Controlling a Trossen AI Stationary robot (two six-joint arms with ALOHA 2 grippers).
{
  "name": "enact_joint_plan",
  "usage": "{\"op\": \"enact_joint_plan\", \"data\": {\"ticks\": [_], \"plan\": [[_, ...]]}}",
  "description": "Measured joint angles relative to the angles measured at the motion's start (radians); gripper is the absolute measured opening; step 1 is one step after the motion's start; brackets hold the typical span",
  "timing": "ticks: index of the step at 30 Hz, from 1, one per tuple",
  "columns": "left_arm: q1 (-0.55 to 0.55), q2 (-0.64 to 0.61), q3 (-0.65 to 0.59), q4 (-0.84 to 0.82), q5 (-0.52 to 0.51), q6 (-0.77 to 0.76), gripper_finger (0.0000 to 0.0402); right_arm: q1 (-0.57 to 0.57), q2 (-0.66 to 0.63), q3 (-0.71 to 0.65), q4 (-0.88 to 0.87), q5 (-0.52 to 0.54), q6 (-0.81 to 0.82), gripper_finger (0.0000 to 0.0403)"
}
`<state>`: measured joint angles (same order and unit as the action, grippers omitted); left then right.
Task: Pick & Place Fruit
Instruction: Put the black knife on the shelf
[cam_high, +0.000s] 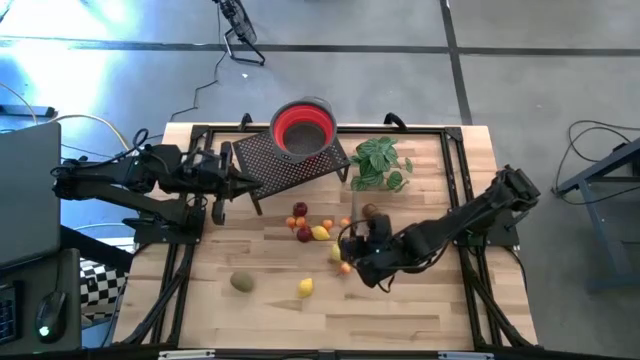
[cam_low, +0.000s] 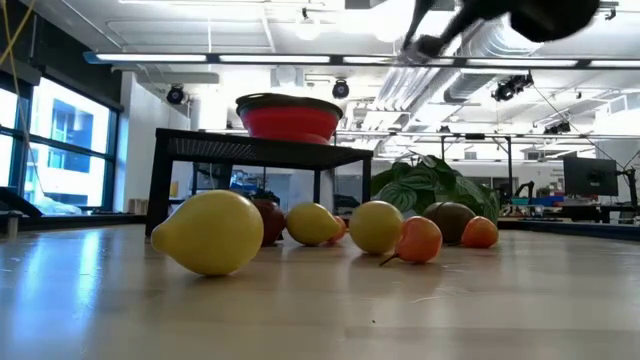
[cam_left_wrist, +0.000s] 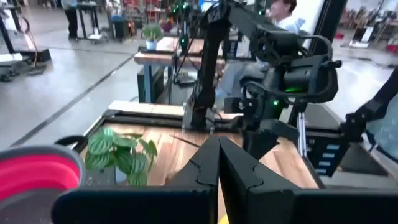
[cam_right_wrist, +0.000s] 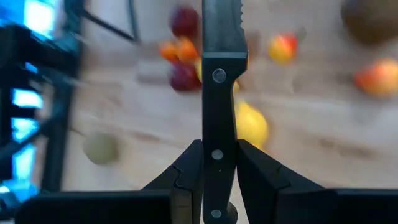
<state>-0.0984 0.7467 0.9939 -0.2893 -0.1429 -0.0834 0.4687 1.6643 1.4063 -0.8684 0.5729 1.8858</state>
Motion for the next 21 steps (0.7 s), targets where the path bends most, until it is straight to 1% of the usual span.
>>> {"op": "enact_joint_plan", "data": {"ticks": [4,7,11,15,21], "plan": [[0.0,0.003,0.0,0.002,0.0,0.0,0.0,-0.019,-0.017,0.0,0.046,0.138,-0.069,0.007],[0.0,0.008,0.0,0.002,0.001,-0.029,0.0,-0.045,-0.026,0.0,0.117,0.196,-0.167,0.007],[0.0,0.018,0.0,-0.001,0.001,-0.076,0.0,-0.086,-0.024,0.001,0.23,0.201,-0.336,0.007],[0.0,0.029,0.0,-0.002,0.001,-0.082,0.0,-0.128,-0.024,0.001,0.318,0.21,-0.485,0.007],[0.0,0.037,0.0,0.002,0.001,-0.082,0.0,-0.174,-0.07,0.001,0.35,0.214,-0.637,0.007]]}}
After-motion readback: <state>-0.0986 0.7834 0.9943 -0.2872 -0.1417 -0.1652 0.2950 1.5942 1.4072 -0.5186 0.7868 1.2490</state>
